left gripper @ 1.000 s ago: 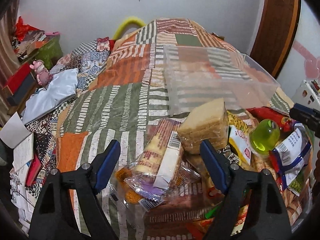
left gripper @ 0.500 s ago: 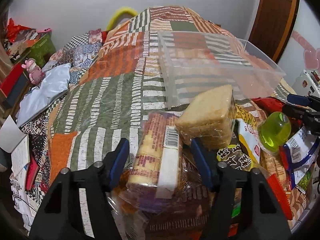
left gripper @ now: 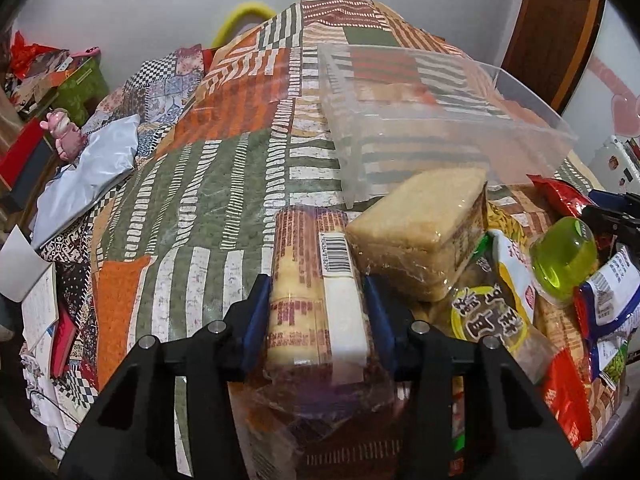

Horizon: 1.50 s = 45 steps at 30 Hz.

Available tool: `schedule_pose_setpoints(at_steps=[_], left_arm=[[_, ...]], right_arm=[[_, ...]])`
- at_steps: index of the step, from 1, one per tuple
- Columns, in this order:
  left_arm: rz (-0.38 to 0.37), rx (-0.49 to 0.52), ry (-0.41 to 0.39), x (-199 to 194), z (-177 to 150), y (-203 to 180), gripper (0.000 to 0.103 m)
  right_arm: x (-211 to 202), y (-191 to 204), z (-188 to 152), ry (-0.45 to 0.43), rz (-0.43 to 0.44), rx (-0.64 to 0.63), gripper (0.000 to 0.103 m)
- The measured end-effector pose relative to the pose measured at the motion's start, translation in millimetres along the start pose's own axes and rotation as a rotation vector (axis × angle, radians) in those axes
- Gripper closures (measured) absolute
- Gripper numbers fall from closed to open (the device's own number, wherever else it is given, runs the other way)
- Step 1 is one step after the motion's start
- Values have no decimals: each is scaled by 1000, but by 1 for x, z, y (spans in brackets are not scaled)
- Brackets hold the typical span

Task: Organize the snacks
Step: 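Grasp the striped biscuit roll with the left tool while the right tool grasps the red packet, then carry both snacks over the clear box and open both tools to drop them in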

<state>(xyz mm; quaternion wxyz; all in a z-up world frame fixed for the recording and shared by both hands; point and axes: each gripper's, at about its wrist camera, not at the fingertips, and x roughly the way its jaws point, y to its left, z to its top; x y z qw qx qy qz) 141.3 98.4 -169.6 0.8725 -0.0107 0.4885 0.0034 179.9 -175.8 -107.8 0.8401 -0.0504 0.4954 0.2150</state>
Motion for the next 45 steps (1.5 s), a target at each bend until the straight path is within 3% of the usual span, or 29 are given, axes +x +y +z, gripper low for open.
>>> schedule_pose_setpoints(at_steps=[7, 12, 14, 17, 20, 34, 45], left_arm=[[0, -4, 2, 9, 0, 0, 56], [-11, -16, -12, 10, -1, 2, 56], [-10, -23, -18, 9, -1, 3, 57], [-2, -21, -33, 4, -2, 3, 58], [1, -22, -50, -4, -3, 4, 59], [11, -48, -172, -53, 5, 6, 59], [-19, -56, -292, -89, 29, -7, 59]], right_arm=[[17, 2, 6, 45, 5, -16, 21], [26, -3, 5, 70, 36, 7, 19], [25, -5, 5, 67, 49, 18, 24], [20, -5, 1, 46, 45, 19, 35], [15, -8, -1, 23, 30, 31, 37], [-25, -19, -5, -95, 9, 82, 37], [-61, -10, 20, -243, 30, 58, 37]])
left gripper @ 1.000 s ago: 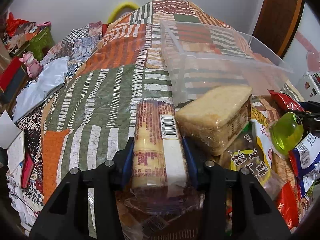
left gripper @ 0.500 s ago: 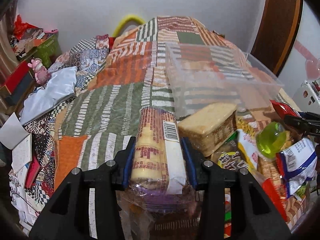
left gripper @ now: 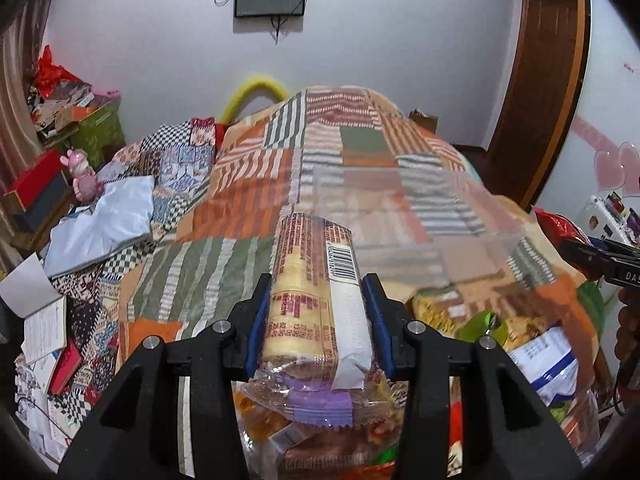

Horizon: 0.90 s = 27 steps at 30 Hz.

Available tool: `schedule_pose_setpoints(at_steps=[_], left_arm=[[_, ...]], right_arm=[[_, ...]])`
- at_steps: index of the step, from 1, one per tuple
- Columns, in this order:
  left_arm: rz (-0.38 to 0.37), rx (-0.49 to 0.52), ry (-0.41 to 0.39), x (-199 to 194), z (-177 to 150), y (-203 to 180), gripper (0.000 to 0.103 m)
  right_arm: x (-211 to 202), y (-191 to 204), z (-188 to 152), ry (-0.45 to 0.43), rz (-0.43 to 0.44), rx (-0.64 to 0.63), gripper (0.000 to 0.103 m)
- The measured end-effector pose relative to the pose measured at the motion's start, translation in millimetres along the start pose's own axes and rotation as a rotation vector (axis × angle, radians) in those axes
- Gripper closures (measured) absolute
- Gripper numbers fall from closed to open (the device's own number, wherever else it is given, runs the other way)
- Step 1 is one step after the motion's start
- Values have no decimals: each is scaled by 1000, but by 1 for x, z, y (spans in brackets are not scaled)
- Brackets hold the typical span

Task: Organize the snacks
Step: 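Carry both snacks over the clear box and open both tools to drop them in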

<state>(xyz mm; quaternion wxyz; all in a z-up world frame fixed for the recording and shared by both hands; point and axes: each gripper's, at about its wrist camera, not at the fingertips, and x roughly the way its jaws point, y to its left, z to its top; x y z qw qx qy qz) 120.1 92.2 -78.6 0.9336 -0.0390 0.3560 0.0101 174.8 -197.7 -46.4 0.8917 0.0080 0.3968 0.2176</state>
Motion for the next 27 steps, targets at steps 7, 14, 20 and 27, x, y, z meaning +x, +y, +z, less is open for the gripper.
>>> schedule_pose_setpoints(at_steps=[7, 14, 20, 27], left_arm=[[-18, 5, -27, 6, 15, -11, 59], [-46, 13, -35, 20, 35, -23, 59], [-64, 27, -26, 37, 49, -33, 59], [-80, 24, 3, 65, 62, -42, 59]], right_arm=[[5, 7, 18, -55, 23, -12, 37], [20, 14, 33, -75, 40, -26, 37], [35, 19, 46, -76, 59, -33, 37], [60, 25, 59, -46, 59, -59, 37]])
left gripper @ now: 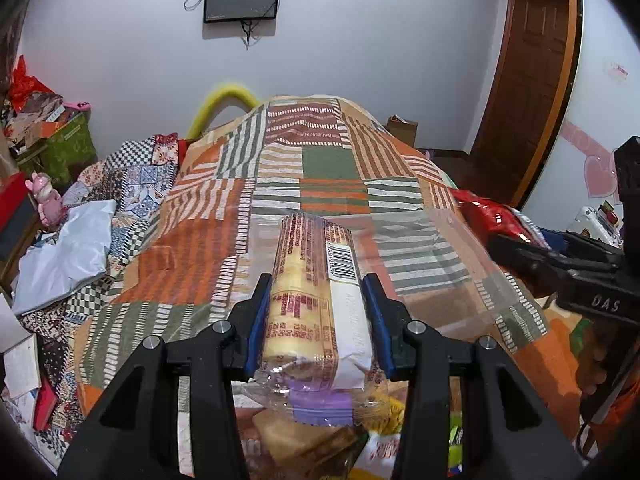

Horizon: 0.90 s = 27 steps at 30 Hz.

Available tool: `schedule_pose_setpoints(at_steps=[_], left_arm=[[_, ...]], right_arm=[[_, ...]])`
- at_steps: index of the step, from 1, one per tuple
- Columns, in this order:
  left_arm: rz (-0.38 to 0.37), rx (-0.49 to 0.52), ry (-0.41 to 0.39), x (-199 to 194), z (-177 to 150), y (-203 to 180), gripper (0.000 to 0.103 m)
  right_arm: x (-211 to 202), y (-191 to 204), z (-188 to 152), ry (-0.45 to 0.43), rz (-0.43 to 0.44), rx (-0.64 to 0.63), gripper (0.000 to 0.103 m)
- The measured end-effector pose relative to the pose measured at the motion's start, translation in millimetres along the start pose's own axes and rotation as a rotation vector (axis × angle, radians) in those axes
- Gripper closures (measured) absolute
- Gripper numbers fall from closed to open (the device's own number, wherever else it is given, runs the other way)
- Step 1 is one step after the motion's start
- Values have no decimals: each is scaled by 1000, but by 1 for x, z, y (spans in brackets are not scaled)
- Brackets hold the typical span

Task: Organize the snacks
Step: 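Carry both snacks over the clear box and open both tools to drop them in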

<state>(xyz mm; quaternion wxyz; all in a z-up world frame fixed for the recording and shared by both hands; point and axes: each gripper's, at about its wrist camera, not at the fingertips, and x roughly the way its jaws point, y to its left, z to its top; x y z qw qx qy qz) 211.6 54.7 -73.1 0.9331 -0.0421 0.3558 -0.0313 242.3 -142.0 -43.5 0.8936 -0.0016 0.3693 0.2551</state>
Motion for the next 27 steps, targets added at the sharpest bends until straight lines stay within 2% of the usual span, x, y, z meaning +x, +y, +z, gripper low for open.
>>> schedule_pose_setpoints(at_steps=[9, 20, 27], left_arm=[[4, 22, 53, 37, 7, -8, 59], [-21, -5, 143, 70, 4, -6, 59], [-5, 21, 119, 68, 4, -11, 59]], right_arm=[[37, -3, 6, 65, 7, -3, 37], [66, -2, 3, 155, -18, -38, 37], [74, -4, 0, 192, -27, -34, 37]])
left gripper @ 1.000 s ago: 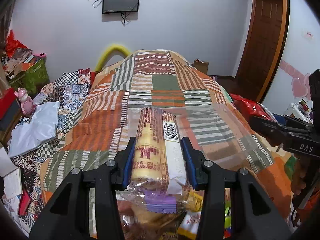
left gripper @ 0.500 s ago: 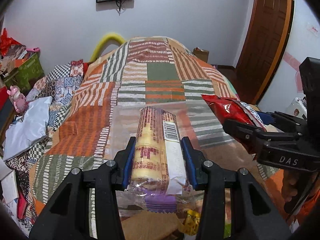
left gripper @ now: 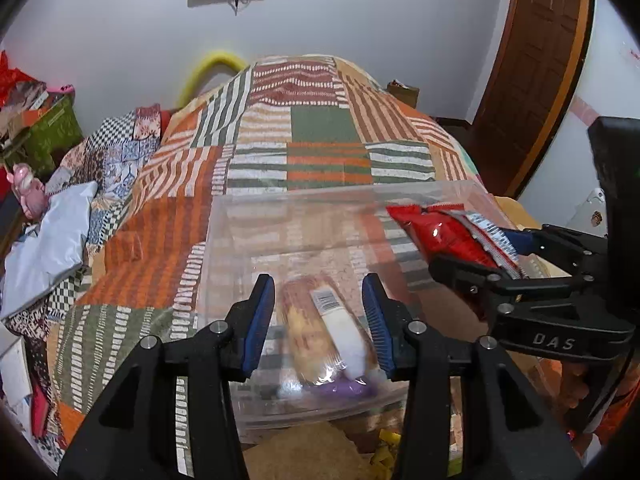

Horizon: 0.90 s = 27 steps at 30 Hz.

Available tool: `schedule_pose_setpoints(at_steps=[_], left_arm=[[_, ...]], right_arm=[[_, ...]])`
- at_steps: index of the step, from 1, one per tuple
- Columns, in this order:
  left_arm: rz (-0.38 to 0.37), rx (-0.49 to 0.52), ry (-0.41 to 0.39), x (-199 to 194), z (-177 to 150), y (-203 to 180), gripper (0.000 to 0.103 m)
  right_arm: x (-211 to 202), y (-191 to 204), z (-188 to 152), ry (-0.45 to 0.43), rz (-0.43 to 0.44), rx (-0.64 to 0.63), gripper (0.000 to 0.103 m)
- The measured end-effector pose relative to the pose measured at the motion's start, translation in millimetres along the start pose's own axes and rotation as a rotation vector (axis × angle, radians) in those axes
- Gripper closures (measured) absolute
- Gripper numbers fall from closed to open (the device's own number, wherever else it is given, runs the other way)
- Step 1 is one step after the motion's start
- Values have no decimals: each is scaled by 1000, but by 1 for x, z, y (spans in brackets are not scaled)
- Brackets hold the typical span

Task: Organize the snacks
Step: 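Carry both snacks over the clear box and open both tools to drop them in, then grasp the green jelly cup with the right tool while the left tool reaches for the cracker pack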

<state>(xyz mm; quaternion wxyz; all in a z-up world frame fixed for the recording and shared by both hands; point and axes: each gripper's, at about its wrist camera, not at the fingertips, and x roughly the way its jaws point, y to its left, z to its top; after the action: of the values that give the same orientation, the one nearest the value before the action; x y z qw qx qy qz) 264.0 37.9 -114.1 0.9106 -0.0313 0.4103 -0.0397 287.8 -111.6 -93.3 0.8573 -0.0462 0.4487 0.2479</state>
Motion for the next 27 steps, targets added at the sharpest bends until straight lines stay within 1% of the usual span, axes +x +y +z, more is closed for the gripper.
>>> schedule_pose_setpoints(at_steps=[4, 9, 13, 16, 19, 21, 24, 26, 27], left_arm=[[-2, 6, -4, -5, 1, -1, 58], [0, 1, -18, -18, 1, 0, 53], [13, 11, -41, -34, -3, -1, 44], [20, 19, -59, -47, -6, -2, 42], [24, 22, -71, -59, -10, -2, 35], [29, 24, -80, -68, -14, -2, 33], [37, 27, -86, -78, -19, -1, 29], [39, 22, -85, -83, -24, 0, 23], [40, 19, -84, -85, -27, 1, 22]], right_arm=[[0, -1, -2, 16, 3, 4, 35], [-7, -2, -5, 15, -9, 3, 35], [-23, -2, -7, -12, -7, 16, 35], [-37, 0, -11, -36, -9, 16, 35], [-53, 2, -15, -64, 1, 22, 35], [-64, 4, -19, -84, 11, 26, 34], [-75, 8, -24, -103, 21, 24, 33], [-81, 11, -29, -113, 31, 20, 33], [-84, 13, -31, -116, 35, 19, 33]])
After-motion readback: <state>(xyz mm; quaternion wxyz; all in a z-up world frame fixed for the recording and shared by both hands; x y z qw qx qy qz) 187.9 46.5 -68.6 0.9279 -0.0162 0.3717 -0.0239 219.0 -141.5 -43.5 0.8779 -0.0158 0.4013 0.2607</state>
